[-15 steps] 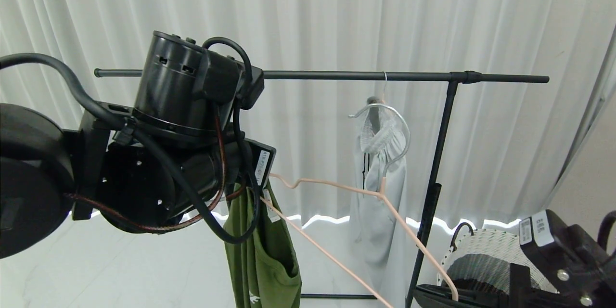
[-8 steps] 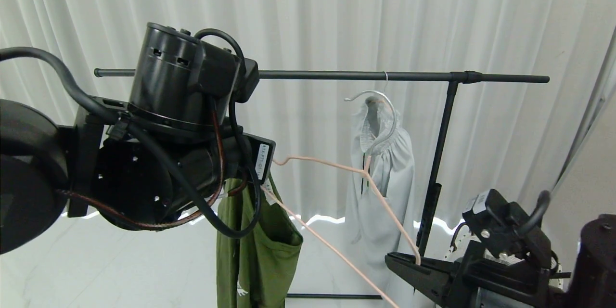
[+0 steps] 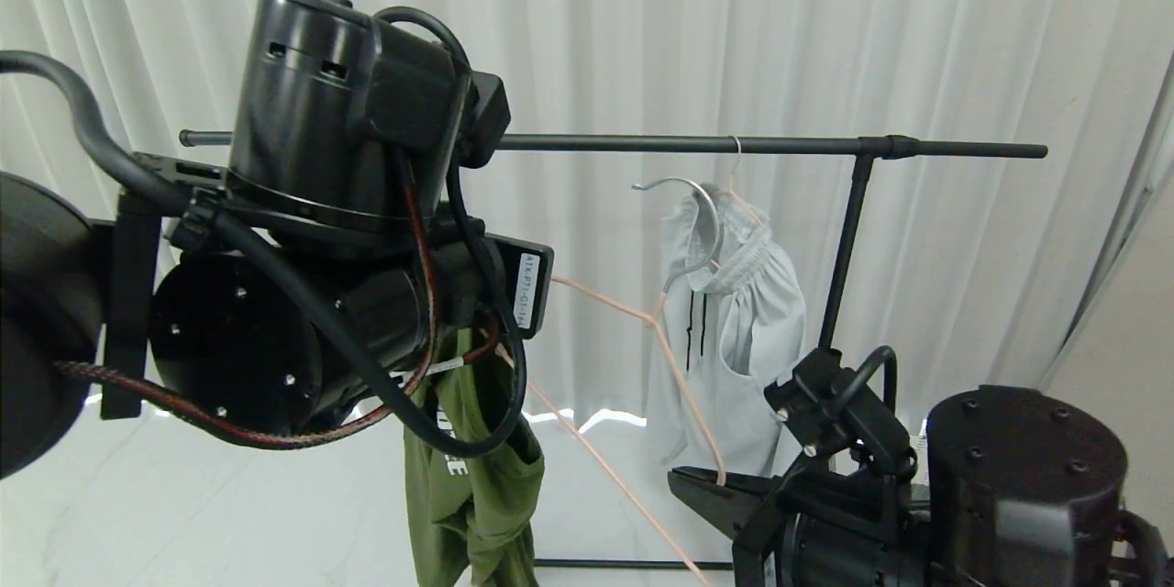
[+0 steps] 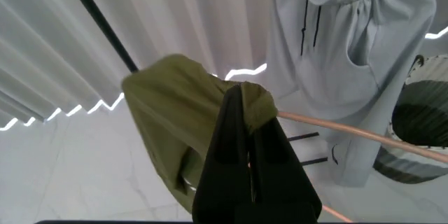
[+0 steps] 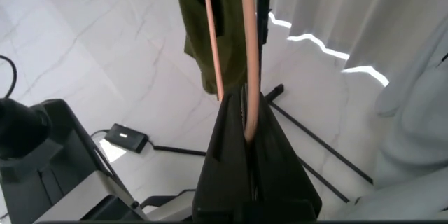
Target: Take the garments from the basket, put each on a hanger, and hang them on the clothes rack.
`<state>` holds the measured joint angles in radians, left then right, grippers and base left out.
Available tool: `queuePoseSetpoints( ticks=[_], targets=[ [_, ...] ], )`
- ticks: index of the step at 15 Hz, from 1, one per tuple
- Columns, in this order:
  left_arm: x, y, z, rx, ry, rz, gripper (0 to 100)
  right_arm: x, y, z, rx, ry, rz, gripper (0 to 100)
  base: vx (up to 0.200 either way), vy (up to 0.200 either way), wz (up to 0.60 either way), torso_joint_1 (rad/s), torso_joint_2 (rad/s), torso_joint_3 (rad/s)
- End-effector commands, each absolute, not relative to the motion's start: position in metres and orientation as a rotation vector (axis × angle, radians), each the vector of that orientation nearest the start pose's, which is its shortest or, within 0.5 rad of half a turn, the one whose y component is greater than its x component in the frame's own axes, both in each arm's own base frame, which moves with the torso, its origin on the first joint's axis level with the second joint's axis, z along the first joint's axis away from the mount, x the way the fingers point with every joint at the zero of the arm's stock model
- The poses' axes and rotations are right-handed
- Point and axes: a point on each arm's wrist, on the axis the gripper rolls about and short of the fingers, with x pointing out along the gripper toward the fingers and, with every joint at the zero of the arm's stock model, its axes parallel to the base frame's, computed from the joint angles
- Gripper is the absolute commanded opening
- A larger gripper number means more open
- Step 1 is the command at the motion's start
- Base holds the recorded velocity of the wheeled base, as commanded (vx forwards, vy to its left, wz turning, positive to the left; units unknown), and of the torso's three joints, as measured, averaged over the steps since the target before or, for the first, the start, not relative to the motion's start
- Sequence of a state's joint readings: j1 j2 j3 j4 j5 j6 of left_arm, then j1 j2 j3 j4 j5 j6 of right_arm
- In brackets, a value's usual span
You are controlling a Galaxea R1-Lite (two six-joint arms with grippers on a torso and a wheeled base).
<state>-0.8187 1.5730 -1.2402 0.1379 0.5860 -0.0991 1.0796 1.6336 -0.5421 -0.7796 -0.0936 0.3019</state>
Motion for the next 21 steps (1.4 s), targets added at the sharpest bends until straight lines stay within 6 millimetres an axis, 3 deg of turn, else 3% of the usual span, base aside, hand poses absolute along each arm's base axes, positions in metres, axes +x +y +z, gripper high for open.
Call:
queuePoseSetpoints(
  ticks=[1, 5, 11, 16, 21],
  targets=[
    [0.199, -0.195, 0.274, 0.191, 0.358, -0.210, 0, 0.129, 0.239, 0.140, 0.082, 0.440, 0.920, 0, 0.000, 0.000, 0.00, 0.000, 0.00, 0.000],
    [0.209, -0.186, 0.280, 0.170, 0.347, -0.158, 0, 0.123, 0.230, 0.142, 0.085, 0.438, 0.922, 0, 0.000, 0.000, 0.00, 0.000, 0.00, 0.000],
    [0.216, -0.180, 0.277, 0.215, 0.355, -0.134, 0, 0.099, 0.185, 0.134, 0.073, 0.473, 0.917, 0, 0.000, 0.000, 0.00, 0.000, 0.00, 0.000],
    [0.214, -0.169, 0.248, 0.309, 0.487, -0.102, 0, 0.088, 0.164, 0.141, 0.052, 0.505, 0.911, 0, 0.000, 0.000, 0.00, 0.000, 0.00, 0.000],
    [0.206, -0.174, 0.224, 0.303, 0.558, -0.122, 0, 0.074, 0.142, 0.158, 0.093, 0.491, 1.018, 0, 0.000, 0.000, 0.00, 0.000, 0.00, 0.000]
  ],
)
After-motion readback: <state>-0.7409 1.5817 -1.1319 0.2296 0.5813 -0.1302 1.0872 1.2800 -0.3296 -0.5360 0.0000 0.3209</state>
